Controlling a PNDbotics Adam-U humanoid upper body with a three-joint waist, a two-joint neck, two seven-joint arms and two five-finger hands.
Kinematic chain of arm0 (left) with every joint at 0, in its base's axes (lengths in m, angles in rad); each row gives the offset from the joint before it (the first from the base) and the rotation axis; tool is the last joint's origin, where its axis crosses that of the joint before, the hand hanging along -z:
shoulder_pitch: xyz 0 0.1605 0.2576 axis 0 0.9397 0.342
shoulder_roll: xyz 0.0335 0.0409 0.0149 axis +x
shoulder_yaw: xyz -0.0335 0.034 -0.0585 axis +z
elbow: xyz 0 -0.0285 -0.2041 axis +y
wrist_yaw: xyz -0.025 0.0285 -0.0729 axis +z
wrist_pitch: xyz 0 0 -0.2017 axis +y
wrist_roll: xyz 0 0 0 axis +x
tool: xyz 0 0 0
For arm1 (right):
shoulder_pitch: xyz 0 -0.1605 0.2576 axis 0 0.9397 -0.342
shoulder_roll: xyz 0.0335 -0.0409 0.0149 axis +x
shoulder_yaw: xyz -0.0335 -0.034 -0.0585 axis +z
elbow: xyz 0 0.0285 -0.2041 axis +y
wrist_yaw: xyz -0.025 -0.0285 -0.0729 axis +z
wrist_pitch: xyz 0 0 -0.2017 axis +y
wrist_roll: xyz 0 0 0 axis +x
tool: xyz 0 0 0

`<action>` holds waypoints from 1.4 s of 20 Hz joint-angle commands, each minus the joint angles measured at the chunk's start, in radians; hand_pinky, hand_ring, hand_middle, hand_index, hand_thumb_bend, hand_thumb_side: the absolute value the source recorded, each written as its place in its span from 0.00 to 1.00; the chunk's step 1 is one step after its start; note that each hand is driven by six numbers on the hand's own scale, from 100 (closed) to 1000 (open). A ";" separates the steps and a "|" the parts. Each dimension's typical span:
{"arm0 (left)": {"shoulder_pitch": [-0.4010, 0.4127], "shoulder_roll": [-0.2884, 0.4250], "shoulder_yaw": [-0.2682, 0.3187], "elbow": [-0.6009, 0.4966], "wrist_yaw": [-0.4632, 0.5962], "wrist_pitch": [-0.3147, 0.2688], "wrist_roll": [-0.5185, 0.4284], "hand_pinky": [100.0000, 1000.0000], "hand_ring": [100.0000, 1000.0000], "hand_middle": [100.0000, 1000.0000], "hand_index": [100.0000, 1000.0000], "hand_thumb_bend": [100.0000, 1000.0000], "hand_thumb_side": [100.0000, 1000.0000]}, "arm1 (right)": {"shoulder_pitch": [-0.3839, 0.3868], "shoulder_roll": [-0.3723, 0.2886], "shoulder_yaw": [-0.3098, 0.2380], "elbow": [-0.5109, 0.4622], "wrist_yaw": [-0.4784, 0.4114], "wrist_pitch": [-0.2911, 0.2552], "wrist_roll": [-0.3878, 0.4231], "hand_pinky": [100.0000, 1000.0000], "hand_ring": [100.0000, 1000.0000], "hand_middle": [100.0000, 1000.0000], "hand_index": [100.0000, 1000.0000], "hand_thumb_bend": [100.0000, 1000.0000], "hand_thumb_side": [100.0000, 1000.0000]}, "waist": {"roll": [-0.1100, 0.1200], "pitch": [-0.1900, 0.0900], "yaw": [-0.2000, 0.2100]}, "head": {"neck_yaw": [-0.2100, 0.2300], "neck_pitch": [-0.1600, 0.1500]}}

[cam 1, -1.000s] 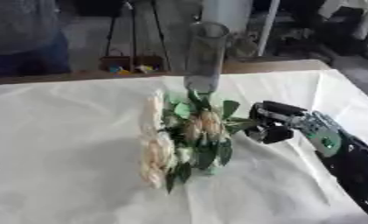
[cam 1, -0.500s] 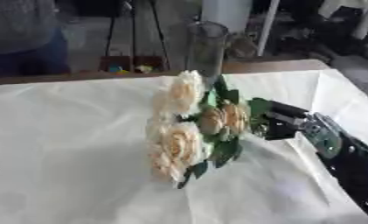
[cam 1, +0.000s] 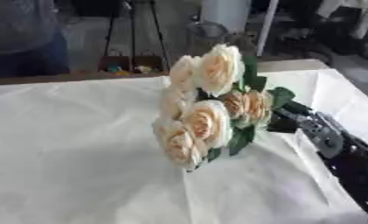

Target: Arrange flowers into the vase.

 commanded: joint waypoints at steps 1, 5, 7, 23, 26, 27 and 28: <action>-0.007 0.013 0.009 -0.011 0.000 -0.002 0.000 0.50 0.36 0.24 0.55 0.60 0.99 | -0.032 -0.031 -0.017 -0.035 -0.006 0.018 -0.050 0.00 0.00 0.00 0.00 0.00 0.97 | 0.003 -0.011 -0.001 | -0.002 -0.002; -0.005 0.013 0.010 -0.010 0.000 -0.002 0.001 0.50 0.36 0.24 0.55 0.61 0.98 | -0.064 -0.048 -0.040 -0.050 -0.033 0.065 -0.110 0.00 0.00 0.00 0.00 0.00 0.96 | 0.003 -0.012 -0.001 | -0.001 -0.003; -0.005 0.013 0.010 -0.010 0.000 -0.002 0.001 0.50 0.36 0.24 0.55 0.61 0.98 | -0.088 -0.057 -0.058 -0.053 -0.059 0.094 -0.134 0.00 0.00 0.00 0.00 0.00 0.95 | 0.003 -0.013 -0.001 | 0.001 -0.004; -0.002 0.014 0.008 -0.006 0.003 0.002 -0.002 0.50 0.36 0.24 0.55 0.61 0.99 | -0.341 -0.062 -0.179 -0.050 -0.278 0.309 -0.191 0.00 0.00 0.00 0.00 0.00 0.93 | 0.002 -0.022 0.008 | -0.004 -0.012; -0.003 0.015 0.006 -0.006 0.003 0.003 -0.004 0.50 0.36 0.24 0.55 0.61 0.99 | -0.392 -0.038 -0.207 -0.045 -0.313 0.348 -0.204 0.00 0.00 0.00 0.00 0.00 0.93 | 0.001 -0.024 0.010 | -0.013 -0.012; -0.003 0.015 0.005 -0.005 0.004 0.003 -0.005 0.50 0.36 0.24 0.55 0.61 0.99 | -0.412 -0.026 -0.217 -0.040 -0.324 0.362 -0.209 0.00 0.00 0.00 0.00 0.00 0.93 | 0.001 -0.025 0.011 | -0.015 -0.013; -0.003 0.014 0.005 -0.005 0.004 0.004 -0.006 0.50 0.36 0.24 0.55 0.61 0.99 | -0.432 -0.013 -0.228 -0.034 -0.335 0.375 -0.213 0.00 0.00 0.00 0.00 0.00 0.93 | 0.002 -0.025 0.011 | -0.017 -0.014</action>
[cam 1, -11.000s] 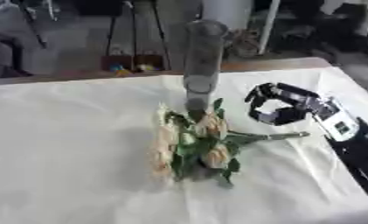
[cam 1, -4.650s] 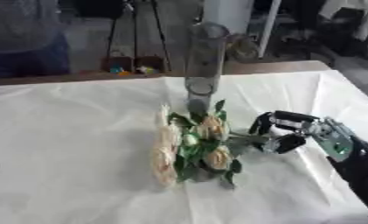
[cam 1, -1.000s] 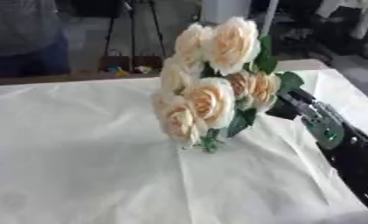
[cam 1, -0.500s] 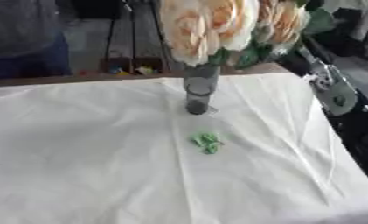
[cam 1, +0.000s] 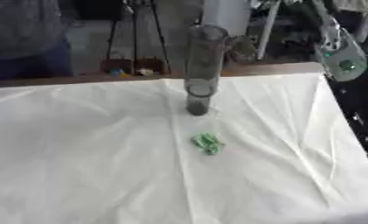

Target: Arrange flowers into the vase.

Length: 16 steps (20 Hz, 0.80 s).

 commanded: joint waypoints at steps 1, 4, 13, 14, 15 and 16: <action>-0.005 0.014 0.004 -0.010 0.004 0.003 -0.005 0.50 0.36 0.24 0.55 0.61 0.99 | -0.071 0.020 -0.042 0.001 -0.048 0.043 -0.016 0.00 0.00 0.00 0.00 0.00 0.93 | 0.003 -0.013 0.001 | -0.007 -0.013; -0.005 0.013 0.001 -0.009 0.004 0.005 -0.009 0.50 0.36 0.24 0.55 0.61 0.99 | -0.122 0.074 -0.076 0.021 -0.094 0.079 -0.036 0.00 0.00 0.00 0.00 0.00 0.93 | 0.005 -0.014 0.004 | -0.010 -0.018; -0.008 0.010 -0.002 -0.007 0.005 0.005 -0.013 0.50 0.36 0.24 0.55 0.61 0.99 | -0.195 0.200 -0.173 -0.061 -0.316 0.140 -0.121 0.00 0.00 0.00 0.00 0.00 0.93 | 0.012 -0.014 0.017 | -0.014 -0.031; -0.008 0.009 -0.002 -0.006 0.005 0.006 -0.013 0.50 0.36 0.24 0.55 0.61 0.99 | -0.195 0.205 -0.180 -0.087 -0.339 0.138 -0.126 0.00 0.00 0.00 0.00 0.00 0.93 | 0.012 -0.014 0.019 | -0.014 -0.033; -0.008 0.008 -0.002 -0.006 0.005 0.006 -0.013 0.50 0.36 0.24 0.55 0.61 0.99 | -0.193 0.209 -0.185 -0.108 -0.358 0.138 -0.130 0.00 0.00 0.00 0.00 0.00 0.93 | 0.012 -0.014 0.021 | -0.013 -0.034; -0.007 0.007 -0.001 -0.005 0.005 0.006 -0.013 0.50 0.36 0.24 0.55 0.61 0.99 | -0.190 0.211 -0.191 -0.130 -0.378 0.139 -0.134 0.00 0.00 0.00 0.00 0.00 0.94 | 0.011 -0.014 0.022 | -0.012 -0.034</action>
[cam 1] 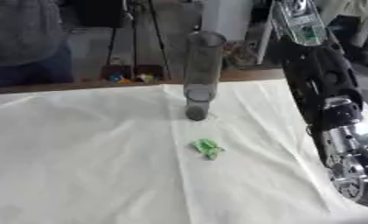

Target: Arrange flowers into the vase.

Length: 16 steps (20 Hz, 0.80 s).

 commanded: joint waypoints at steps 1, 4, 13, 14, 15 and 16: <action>-0.007 0.007 0.003 -0.010 0.002 0.000 -0.004 0.50 0.36 0.24 0.55 0.61 0.99 | -0.026 -0.007 -0.025 -0.087 -0.072 0.004 -0.015 0.00 0.00 0.00 0.00 0.00 0.94 | 0.005 -0.010 0.002 | 0.000 -0.013; -0.008 0.006 0.003 -0.009 0.002 0.001 -0.004 0.50 0.36 0.24 0.55 0.61 0.99 | -0.011 -0.008 -0.042 -0.115 -0.139 0.028 -0.020 0.00 0.00 0.00 0.00 0.00 0.94 | 0.003 -0.010 0.002 | 0.005 -0.016; -0.006 0.004 0.006 -0.009 0.000 -0.002 -0.003 0.50 0.36 0.24 0.55 0.61 0.99 | 0.043 -0.013 -0.068 -0.005 -0.312 0.106 0.056 0.00 0.00 0.00 0.00 0.00 0.95 | 0.008 -0.008 -0.002 | 0.018 -0.023; -0.006 0.004 0.006 -0.009 0.000 -0.002 -0.002 0.50 0.36 0.24 0.55 0.60 0.99 | 0.050 -0.012 -0.072 0.004 -0.335 0.109 0.063 0.00 0.00 0.00 0.00 0.00 0.95 | 0.009 -0.007 -0.003 | 0.020 -0.024; -0.006 0.004 0.006 -0.009 -0.001 -0.002 -0.002 0.50 0.36 0.24 0.55 0.60 0.99 | 0.056 -0.011 -0.074 0.009 -0.355 0.110 0.069 0.00 0.00 0.00 0.00 0.00 0.95 | 0.010 -0.006 -0.003 | 0.021 -0.024; -0.006 0.004 0.006 -0.009 -0.001 -0.003 -0.003 0.50 0.36 0.24 0.55 0.60 0.99 | 0.060 -0.009 -0.075 0.013 -0.372 0.109 0.076 0.00 0.00 0.00 0.00 0.00 0.95 | 0.011 -0.005 -0.004 | 0.020 -0.024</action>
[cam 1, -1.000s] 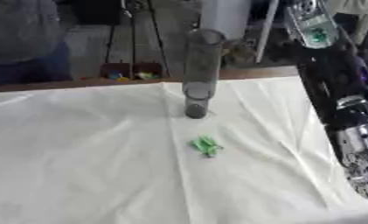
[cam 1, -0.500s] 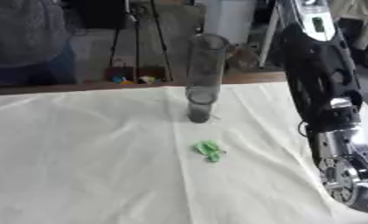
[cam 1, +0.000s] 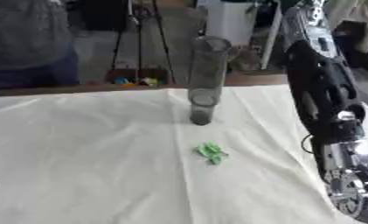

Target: Arrange flowers into the vase.

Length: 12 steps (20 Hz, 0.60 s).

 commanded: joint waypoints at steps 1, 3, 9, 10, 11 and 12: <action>-0.006 0.012 0.008 -0.010 -0.001 -0.004 -0.001 0.50 0.36 0.24 0.55 0.60 0.99 | -0.013 -0.014 -0.011 0.004 -0.062 0.000 0.023 0.00 0.00 0.00 0.00 0.00 0.95 | 0.005 -0.006 -0.002 | 0.003 -0.010; -0.006 0.011 0.007 -0.010 -0.002 -0.005 -0.002 0.50 0.36 0.24 0.55 0.60 0.99 | -0.013 -0.009 -0.011 0.001 -0.083 -0.005 0.034 0.00 0.00 0.00 0.00 0.00 0.95 | 0.007 -0.006 -0.001 | 0.002 -0.011; -0.006 0.010 0.006 -0.009 -0.003 -0.005 -0.002 0.50 0.36 0.24 0.55 0.60 0.99 | -0.018 0.007 -0.004 -0.018 -0.118 -0.013 0.066 0.00 0.00 0.00 0.00 0.00 0.95 | 0.009 -0.006 0.000 | -0.001 -0.012; -0.006 0.010 0.006 -0.009 -0.003 -0.005 -0.002 0.50 0.36 0.24 0.55 0.60 0.99 | -0.019 0.010 -0.002 -0.020 -0.123 -0.013 0.072 0.00 0.00 0.00 0.00 0.00 0.95 | 0.009 -0.007 0.000 | -0.001 -0.014; -0.006 0.010 0.006 -0.009 -0.002 -0.005 -0.002 0.50 0.36 0.24 0.55 0.60 0.99 | -0.020 0.012 0.003 -0.022 -0.127 -0.012 0.081 0.00 0.00 0.00 0.00 0.00 0.95 | 0.009 -0.007 0.001 | 0.000 -0.015; -0.006 0.010 0.006 -0.009 -0.002 -0.005 -0.002 0.50 0.36 0.24 0.55 0.60 0.99 | -0.020 0.013 0.009 -0.022 -0.130 -0.012 0.093 0.00 0.00 0.00 0.00 0.00 0.95 | 0.008 -0.007 0.001 | 0.000 -0.016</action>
